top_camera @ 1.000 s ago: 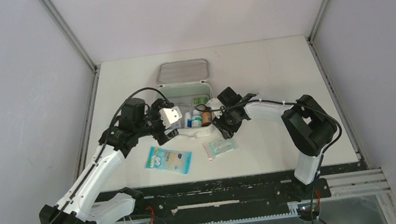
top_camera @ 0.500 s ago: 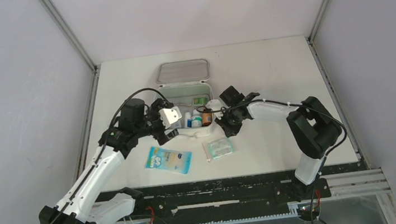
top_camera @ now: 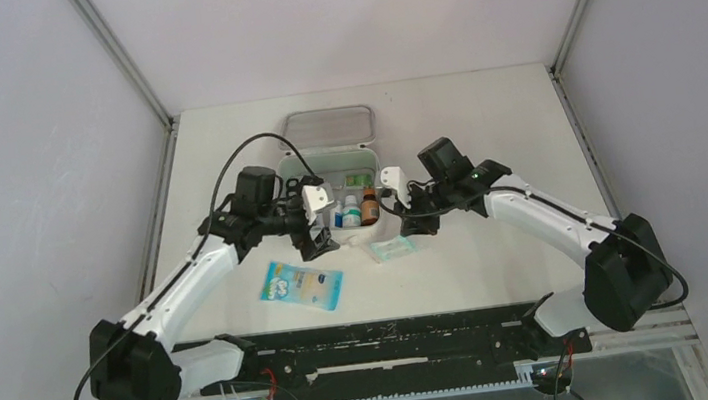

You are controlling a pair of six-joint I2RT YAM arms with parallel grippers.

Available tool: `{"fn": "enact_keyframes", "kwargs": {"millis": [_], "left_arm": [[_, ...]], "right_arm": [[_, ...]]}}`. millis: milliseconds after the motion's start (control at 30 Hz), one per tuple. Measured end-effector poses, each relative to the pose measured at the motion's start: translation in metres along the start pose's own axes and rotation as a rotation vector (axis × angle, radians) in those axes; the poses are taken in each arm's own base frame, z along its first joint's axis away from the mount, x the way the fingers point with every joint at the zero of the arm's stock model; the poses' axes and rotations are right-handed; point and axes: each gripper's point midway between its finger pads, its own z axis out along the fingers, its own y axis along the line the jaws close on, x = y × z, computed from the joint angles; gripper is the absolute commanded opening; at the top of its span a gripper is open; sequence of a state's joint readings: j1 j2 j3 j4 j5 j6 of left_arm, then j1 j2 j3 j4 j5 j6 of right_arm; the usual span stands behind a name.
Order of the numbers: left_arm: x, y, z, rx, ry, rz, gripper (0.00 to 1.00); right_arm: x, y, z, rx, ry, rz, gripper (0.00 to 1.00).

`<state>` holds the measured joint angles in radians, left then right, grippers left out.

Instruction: Organize the medicine kit

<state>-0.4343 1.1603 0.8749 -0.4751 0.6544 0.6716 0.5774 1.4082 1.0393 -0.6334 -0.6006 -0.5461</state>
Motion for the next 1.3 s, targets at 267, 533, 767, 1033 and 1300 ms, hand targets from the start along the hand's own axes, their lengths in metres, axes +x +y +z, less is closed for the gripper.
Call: {"fn": "enact_keyframes", "kwargs": {"millis": [267, 533, 767, 1033, 1300], "left_arm": [[-0.027, -0.016, 0.04, 0.171, -0.109, -0.077, 0.95], [-0.058, -0.032, 0.074, 0.289, -0.164, -0.016, 0.85], [-0.055, -0.048, 0.087, 0.392, -0.162, -0.032, 0.55], [-0.056, -0.052, 0.097, 0.445, -0.123, -0.065, 0.19], [-0.064, -0.043, 0.081, 0.426, -0.04, -0.024, 0.02]], "right_arm": [[-0.017, 0.008, -0.012, -0.002, -0.066, -0.043, 0.0], [-0.025, 0.016, -0.015, -0.026, -0.102, -0.054, 0.0], [-0.037, 0.023, -0.028, -0.022, -0.15, -0.063, 0.0], [-0.044, 0.022, -0.034, -0.01, -0.183, -0.063, 0.0], [-0.045, 0.016, -0.039, 0.015, -0.195, -0.045, 0.32]]}}
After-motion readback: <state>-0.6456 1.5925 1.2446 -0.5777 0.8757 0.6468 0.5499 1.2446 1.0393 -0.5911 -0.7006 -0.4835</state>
